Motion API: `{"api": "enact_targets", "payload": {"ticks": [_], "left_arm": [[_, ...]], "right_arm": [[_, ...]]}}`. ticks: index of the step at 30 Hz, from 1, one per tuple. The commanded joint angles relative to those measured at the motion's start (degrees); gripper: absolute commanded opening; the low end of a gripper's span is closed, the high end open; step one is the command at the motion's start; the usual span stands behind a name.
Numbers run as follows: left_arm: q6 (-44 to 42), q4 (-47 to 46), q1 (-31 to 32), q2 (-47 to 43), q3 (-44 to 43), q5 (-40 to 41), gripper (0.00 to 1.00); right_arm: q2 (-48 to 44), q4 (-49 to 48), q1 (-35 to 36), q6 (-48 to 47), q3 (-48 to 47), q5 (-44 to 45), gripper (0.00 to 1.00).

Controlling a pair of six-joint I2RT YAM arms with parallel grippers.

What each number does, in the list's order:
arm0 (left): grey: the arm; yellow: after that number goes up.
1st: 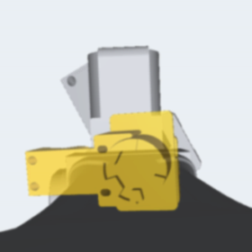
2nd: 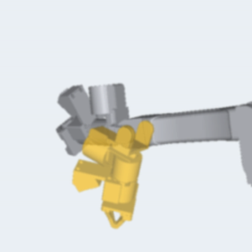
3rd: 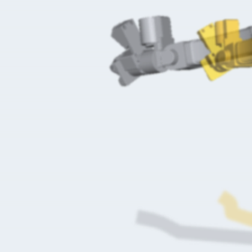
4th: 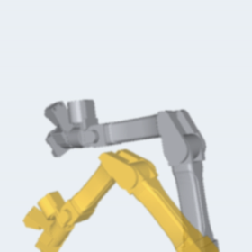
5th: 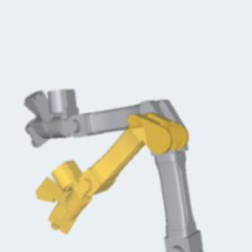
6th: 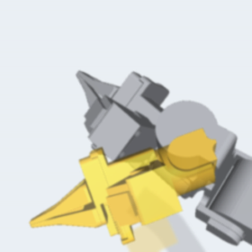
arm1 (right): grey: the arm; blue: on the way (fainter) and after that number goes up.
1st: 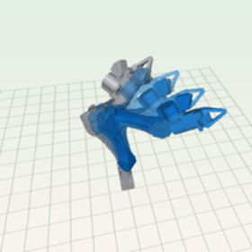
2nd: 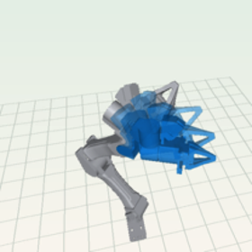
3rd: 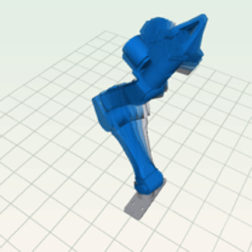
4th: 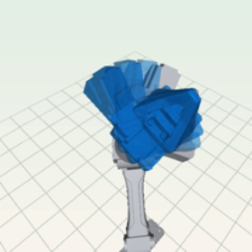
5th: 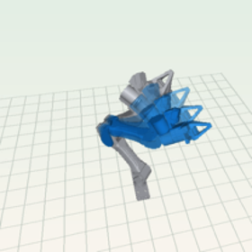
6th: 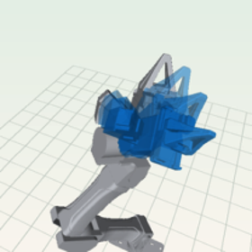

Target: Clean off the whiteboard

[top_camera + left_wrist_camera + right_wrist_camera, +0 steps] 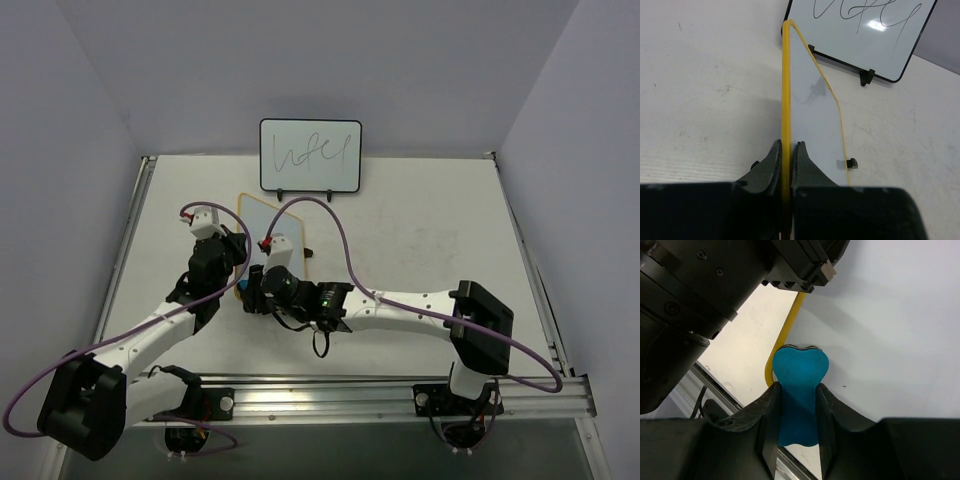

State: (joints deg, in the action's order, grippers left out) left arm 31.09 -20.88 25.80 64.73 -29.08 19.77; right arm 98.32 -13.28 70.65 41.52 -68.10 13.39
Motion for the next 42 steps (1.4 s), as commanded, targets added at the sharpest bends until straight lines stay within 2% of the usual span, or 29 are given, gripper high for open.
{"api": "enact_targets", "payload": {"ticks": [1, 8, 12, 22, 42], "left_arm": [[-1.38, 9.28, 4.61, 2.77, 0.08, -9.22, 0.02], [-1.56, 9.02, 4.7, 2.6, 0.25, -10.01, 0.02], [-1.21, 8.58, 4.61, 2.68, 0.78, -10.37, 0.02], [-0.33, 9.02, 4.52, 1.28, 2.19, -10.01, 0.02], [3.54, 10.43, 3.73, -0.83, 4.82, -11.42, 0.02]], "right_arm": [[1.44, 4.32, 2.13, 2.33, 5.24, -10.93, 0.0], [-1.55, 0.36, -4.81, 5.68, 16.48, -10.31, 0.0], [-1.65, -1.04, -7.19, 6.21, 19.57, -9.96, 0.0], [3.8, -6.93, -10.27, 8.31, 25.19, -10.66, 0.0], [3.19, -8.87, -14.22, 8.41, 29.16, -9.78, 0.0]]}}
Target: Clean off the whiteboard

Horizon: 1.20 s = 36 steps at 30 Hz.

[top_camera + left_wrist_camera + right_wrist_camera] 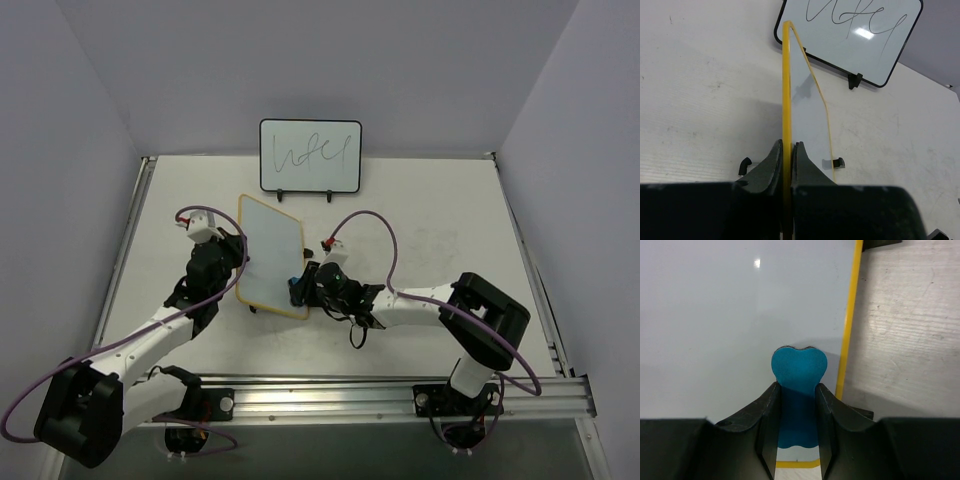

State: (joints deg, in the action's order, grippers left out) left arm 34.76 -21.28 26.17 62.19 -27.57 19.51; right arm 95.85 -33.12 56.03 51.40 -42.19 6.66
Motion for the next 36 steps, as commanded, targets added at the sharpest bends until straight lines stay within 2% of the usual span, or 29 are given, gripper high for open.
{"api": "enact_targets", "payload": {"ticks": [1, 10, 13, 14, 17, 18, 26, 31, 36], "left_arm": [[0.04, 10.73, 3.1, 1.88, 3.4, -11.24, 0.02], [1.97, 11.52, 2.04, 3.81, 2.79, -12.48, 0.04], [2.33, 11.7, 1.86, 3.46, 2.87, -12.48, 0.18], [2.33, 11.78, 1.69, 3.29, 2.96, -12.39, 0.26], [2.76, 12.05, 1.25, 2.58, 3.05, -12.04, 0.33], [2.94, 12.05, 1.25, 2.41, 3.05, -12.04, 0.38], [3.2, 11.87, 0.72, 3.37, 1.3, -12.04, 0.48], [4.87, 14.24, 0.63, 3.37, -0.02, -7.74, 0.57], [7.16, 16.88, 0.28, 1.97, -0.73, -3.43, 0.59]], "right_arm": [[5.66, 10.8, 0.22, -1.47, 3.52, -3.31, 0.0], [3.82, 11.06, -0.75, -2.44, 3.35, -3.93, 0.0], [3.64, 11.33, -0.75, -2.62, 3.08, -3.84, 0.0], [3.55, 11.33, -0.83, -2.7, 3.08, -3.93, 0.0], [3.46, 11.24, -0.75, -2.7, 3.0, -3.93, 0.0], [3.38, 11.24, -0.83, -2.62, 2.91, -4.02, 0.0], [3.29, 11.33, -0.75, -2.62, 2.82, -4.02, 0.0], [3.11, 11.59, -0.75, -2.88, 2.56, -3.93, 0.0], [2.94, 12.38, -0.75, -3.23, 1.68, -3.93, 0.0]]}}
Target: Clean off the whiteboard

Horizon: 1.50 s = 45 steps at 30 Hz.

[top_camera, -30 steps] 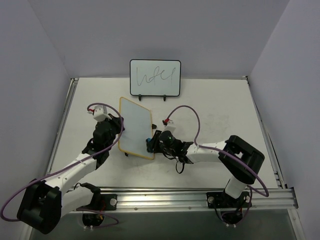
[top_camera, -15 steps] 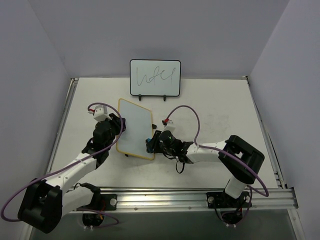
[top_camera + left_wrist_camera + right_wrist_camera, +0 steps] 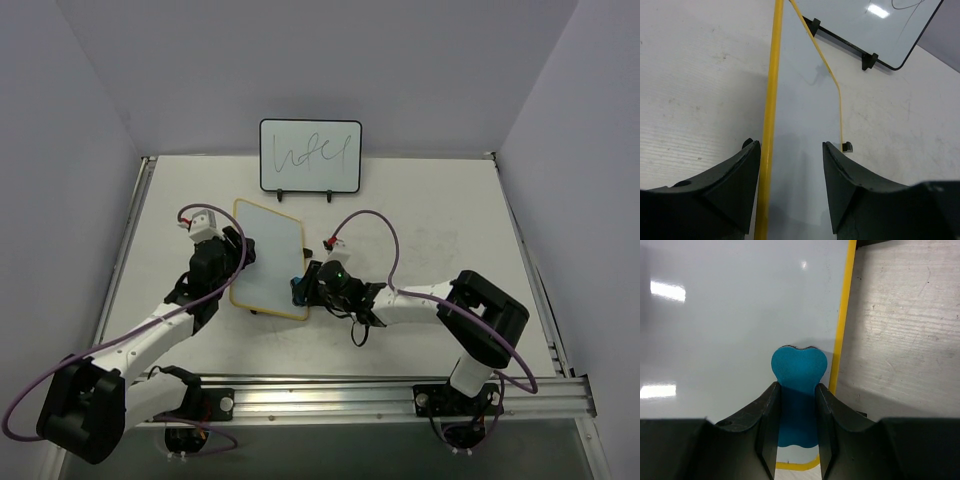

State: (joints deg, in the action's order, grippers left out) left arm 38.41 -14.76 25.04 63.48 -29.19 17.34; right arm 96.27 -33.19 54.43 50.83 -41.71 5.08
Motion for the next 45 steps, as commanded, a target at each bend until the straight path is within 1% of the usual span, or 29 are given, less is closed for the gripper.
{"api": "enact_targets", "payload": {"ticks": [1, 5, 8, 17, 22, 28, 34, 40, 45], "left_arm": [[3.86, 10.72, 1.33, -0.11, 0.8, -0.13, 0.6], [4.39, 11.86, 1.16, -1.96, 0.45, 2.43, 0.61], [5.0, 13.44, 1.07, -3.01, -0.16, 4.71, 0.65], [4.13, 12.92, 0.89, -3.19, -1.92, 4.36, 0.67], [3.25, 13.53, 0.37, -3.28, -4.29, 4.63, 0.68], [2.98, 14.32, -0.78, -3.19, -6.49, 6.03, 0.68], [2.28, 14.67, -2.1, -4.68, -7.63, 8.14, 0.71], [2.54, 14.59, -4.64, -5.21, -8.6, 7.62, 0.71], [2.1, 14.41, -5.44, -4.07, -9.92, 6.56, 0.71]], "right_arm": [[2.43, 12.62, 0.85, -2.66, 1.2, -2.27, 0.0], [2.34, 12.89, 0.94, -2.84, 0.84, -2.27, 0.0], [2.43, 12.97, 0.94, -2.84, 0.67, -2.27, 0.0], [2.43, 13.15, 0.94, -3.1, 0.76, -2.45, 0.0], [2.61, 13.06, 0.94, -3.19, 0.76, -2.62, 0.0], [2.78, 12.8, 1.02, -3.37, 0.67, -2.88, 0.0], [3.13, 12.27, 0.94, -3.46, 0.76, -3.41, 0.0], [3.75, 11.83, 0.85, -3.46, 0.67, -3.68, 0.0], [3.84, 11.74, 0.85, -3.81, 0.67, -3.94, 0.0]]}}
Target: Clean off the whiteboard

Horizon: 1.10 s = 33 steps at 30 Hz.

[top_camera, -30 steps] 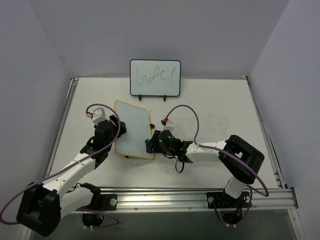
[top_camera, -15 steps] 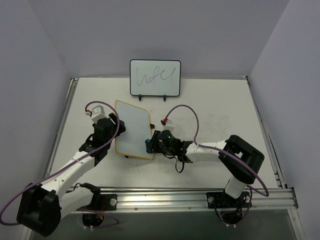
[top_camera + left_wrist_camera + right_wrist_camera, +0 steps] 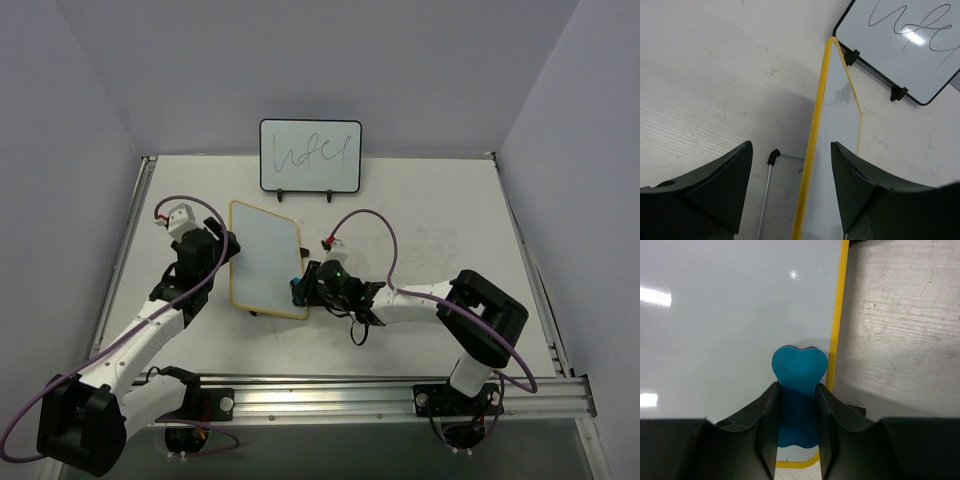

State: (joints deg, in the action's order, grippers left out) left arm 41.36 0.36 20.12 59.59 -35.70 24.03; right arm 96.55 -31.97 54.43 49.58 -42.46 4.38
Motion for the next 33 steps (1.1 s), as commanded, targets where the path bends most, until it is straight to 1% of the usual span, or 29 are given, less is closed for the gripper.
{"api": "enact_targets", "payload": {"ticks": [1, 11, 18, 30, 31, 33], "left_arm": [[-0.76, -0.71, -0.52, -0.27, -3.67, -0.13, 0.71], [-0.32, -0.45, -0.87, -1.32, -4.11, 0.84, 0.69], [-0.06, -0.45, -1.4, -1.23, -4.2, 0.32, 0.6], [0.03, -0.62, -1.93, -0.44, -3.94, -1.44, 0.6], [-0.05, -0.62, -1.93, -0.44, -3.94, -1.53, 0.6], [-0.06, -0.71, -2.01, -0.35, -3.94, -1.79, 0.6]], "right_arm": [[3.47, 10.61, 0.85, -2.56, 1.33, -3.33, 0.0], [1.18, 13.16, 0.06, -3.79, -0.52, -3.42, 0.0], [-0.13, 15.0, -1.0, -4.67, -1.93, -3.77, 0.0], [-2.16, 16.76, -3.28, -5.72, -4.21, -3.77, 0.0], [-2.25, 16.76, -3.37, -5.81, -4.3, -5.42, 0.0], [-2.51, 16.67, -3.63, -5.9, -4.65, -5.79, 0.0]]}}
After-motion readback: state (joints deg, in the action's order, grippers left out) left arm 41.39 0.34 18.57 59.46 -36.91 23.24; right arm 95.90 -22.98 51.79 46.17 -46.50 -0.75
